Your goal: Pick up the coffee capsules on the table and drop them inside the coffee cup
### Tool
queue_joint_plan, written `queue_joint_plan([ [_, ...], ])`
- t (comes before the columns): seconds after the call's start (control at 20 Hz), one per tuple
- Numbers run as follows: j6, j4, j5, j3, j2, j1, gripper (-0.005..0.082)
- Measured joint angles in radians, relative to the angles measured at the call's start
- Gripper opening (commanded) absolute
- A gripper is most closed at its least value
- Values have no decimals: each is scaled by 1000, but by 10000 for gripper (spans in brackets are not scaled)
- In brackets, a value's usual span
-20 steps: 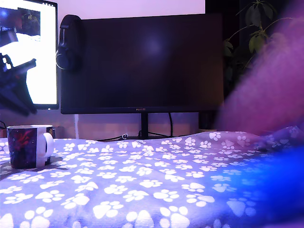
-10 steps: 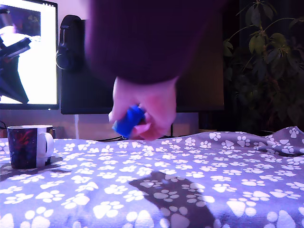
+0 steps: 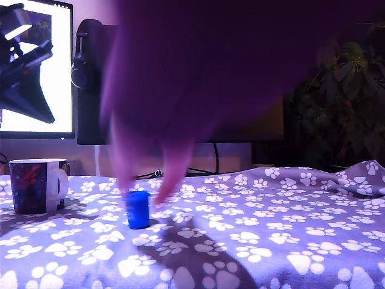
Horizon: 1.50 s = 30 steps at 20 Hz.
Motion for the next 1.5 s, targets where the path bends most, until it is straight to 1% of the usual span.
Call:
queue_joint_plan([
  [0.2,0,49,-1,-86,-36,-25,-19],
  [0.4,0,179,0,-134,-201,-85,-19],
  [0.5,0,193,0,-135,-259,-111,-19],
  [0.65,0,214,-1,-156,-282,-154,-19],
  [0.8,0,288,0,-228,-317,-206,-19],
  [0.9,0,342,3,-272,-349,-224,-19],
  [1.05,0,435,57,-348,-395,-225,-19],
  [1.2,0,485,98,-440,-425,-224,-19],
  [1.3,0,503,105,-499,-438,-224,-19],
  [1.5,-3,588,102,-600,-481,-224,-19],
])
